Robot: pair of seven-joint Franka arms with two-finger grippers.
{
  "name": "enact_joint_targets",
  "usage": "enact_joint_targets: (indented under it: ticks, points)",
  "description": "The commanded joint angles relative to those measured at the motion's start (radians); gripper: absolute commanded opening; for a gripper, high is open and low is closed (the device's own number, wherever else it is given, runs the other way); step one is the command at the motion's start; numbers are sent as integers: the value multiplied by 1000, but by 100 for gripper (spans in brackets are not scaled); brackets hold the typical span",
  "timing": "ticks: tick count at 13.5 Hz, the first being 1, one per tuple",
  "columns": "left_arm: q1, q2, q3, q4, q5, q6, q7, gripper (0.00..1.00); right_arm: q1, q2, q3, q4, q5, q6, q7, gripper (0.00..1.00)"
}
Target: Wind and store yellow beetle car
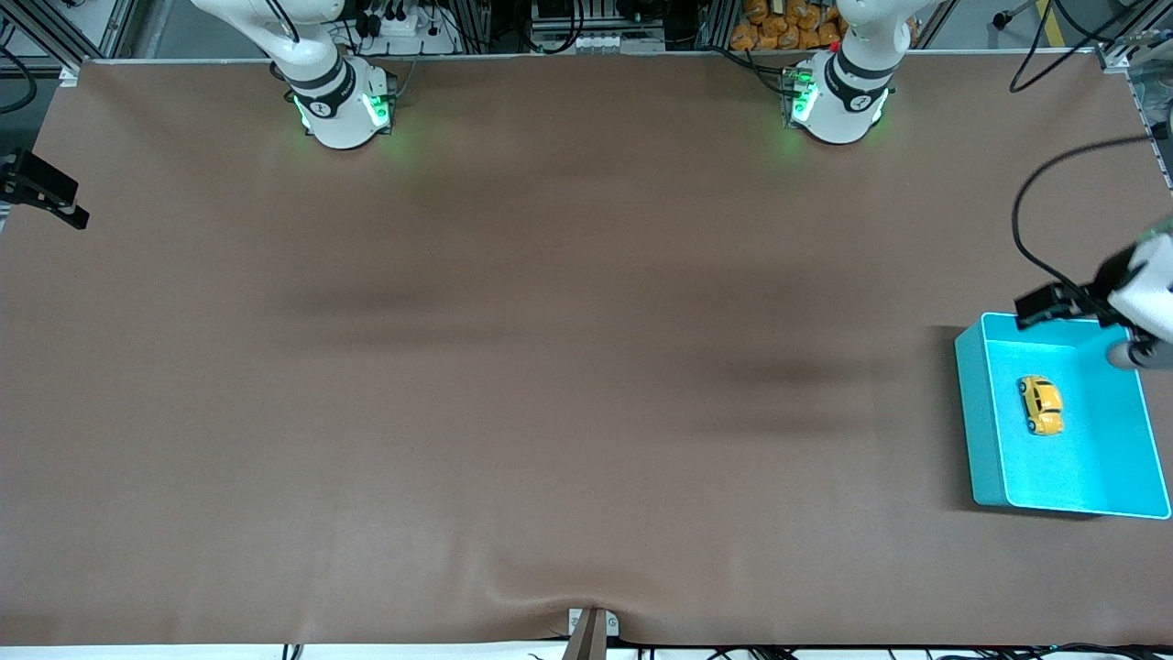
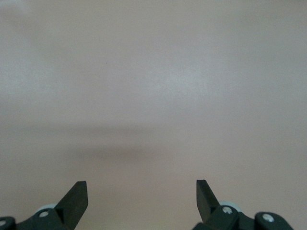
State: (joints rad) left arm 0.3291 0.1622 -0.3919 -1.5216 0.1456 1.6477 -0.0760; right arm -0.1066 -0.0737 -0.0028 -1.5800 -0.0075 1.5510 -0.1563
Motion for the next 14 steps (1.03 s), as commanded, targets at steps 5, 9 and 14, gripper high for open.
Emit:
enact_joint_targets:
  ticks: [5, 9, 14]
  points:
    - [-261, -176, 223, -35, -106, -123, 2, 100, -5, 14, -3, 25, 0, -11, 21, 100]
    - [-369, -230, 289, -35, -146, -176, -66, 100, 5, 23, -2, 26, -2, -8, 21, 100]
    - [-407, -242, 324, -22, -149, -206, -59, 100, -1, 26, -3, 25, 1, -15, 21, 100]
